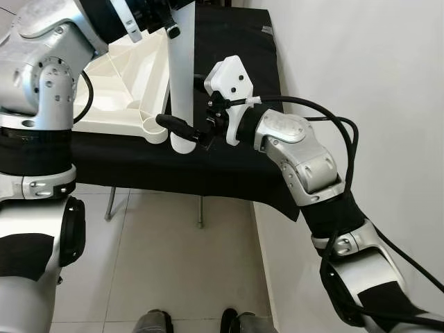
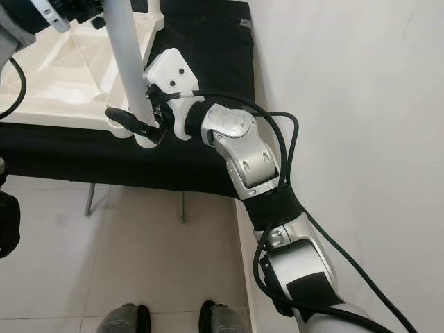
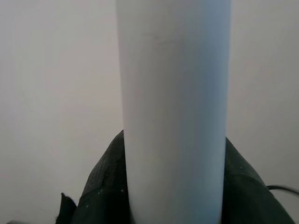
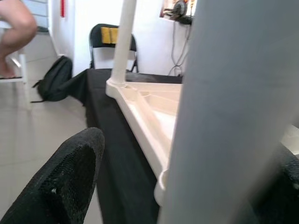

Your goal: Building children table

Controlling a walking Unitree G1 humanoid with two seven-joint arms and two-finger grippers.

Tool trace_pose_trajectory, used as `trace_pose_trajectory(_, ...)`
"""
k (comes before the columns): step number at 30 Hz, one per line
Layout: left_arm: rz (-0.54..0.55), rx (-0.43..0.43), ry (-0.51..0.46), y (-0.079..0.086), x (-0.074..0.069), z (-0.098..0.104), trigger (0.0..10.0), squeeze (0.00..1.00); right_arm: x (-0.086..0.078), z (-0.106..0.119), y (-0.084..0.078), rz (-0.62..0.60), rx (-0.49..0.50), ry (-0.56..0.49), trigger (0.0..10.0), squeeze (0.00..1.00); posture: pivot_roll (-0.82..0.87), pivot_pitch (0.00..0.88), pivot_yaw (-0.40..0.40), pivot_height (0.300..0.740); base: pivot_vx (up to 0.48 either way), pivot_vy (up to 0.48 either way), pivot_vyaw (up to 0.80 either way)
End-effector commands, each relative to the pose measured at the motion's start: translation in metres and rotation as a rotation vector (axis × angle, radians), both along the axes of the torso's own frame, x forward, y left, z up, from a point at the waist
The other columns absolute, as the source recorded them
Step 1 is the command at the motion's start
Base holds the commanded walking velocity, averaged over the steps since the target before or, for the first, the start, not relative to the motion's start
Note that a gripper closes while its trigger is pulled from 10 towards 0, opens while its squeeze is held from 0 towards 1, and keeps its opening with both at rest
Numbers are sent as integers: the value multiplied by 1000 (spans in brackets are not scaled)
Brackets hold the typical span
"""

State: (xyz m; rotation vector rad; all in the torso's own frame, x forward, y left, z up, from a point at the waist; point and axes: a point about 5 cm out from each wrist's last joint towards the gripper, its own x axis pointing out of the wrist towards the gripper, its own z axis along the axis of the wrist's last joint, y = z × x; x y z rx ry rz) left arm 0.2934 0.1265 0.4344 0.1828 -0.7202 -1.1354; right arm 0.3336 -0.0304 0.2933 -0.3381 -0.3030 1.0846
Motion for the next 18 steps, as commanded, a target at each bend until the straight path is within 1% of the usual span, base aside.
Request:
trace_pose_trajectory(1,-78,23,-39,-7,-11,5,0,0,-4,-4,9,51,-25,20,10000,208,54,152,-82,740,0,0,0)
trace_pose_trajectory(2,-131,34,-39,-10,-16,5,0,0,-4,-7,10,58,-27,42,10000,0,57,152,-82,740,0,0,0)
trace_pose_trajectory(3,-183,40,-37,-12,-20,6,0,0,-3,-10,13,50,-20,66,10000,0,58,151,-81,740,0,0,0)
trace_pose_trajectory(4,-212,43,-35,-13,-22,7,0,0,-2,-12,15,43,-16,80,10000,0,58,151,-81,740,0,0,0)
trace_pose_trajectory(9,-242,54,-42,-14,-25,9,0,0,2,-14,17,15,16,120,10000,0,60,149,-80,740,0,0,0)
trace_pose_trajectory(10,-257,52,-48,-14,-28,11,0,0,4,-15,18,8,40,143,10000,0,61,149,-81,740,0,0,0)
trace_pose_trajectory(13,-281,40,-54,-14,-32,14,0,0,5,-14,20,3,68,145,10000,0,63,148,-81,740,0,0,0)
trace_pose_trajectory(16,-288,36,-57,-14,-33,16,0,0,5,-14,20,3,74,145,10000,0,65,147,-80,740,0,0,0)
trace_pose_trajectory(18,-302,28,-63,-13,-37,19,0,0,6,-21,24,-2,63,151,10000,0,70,146,-81,740,0,0,0)
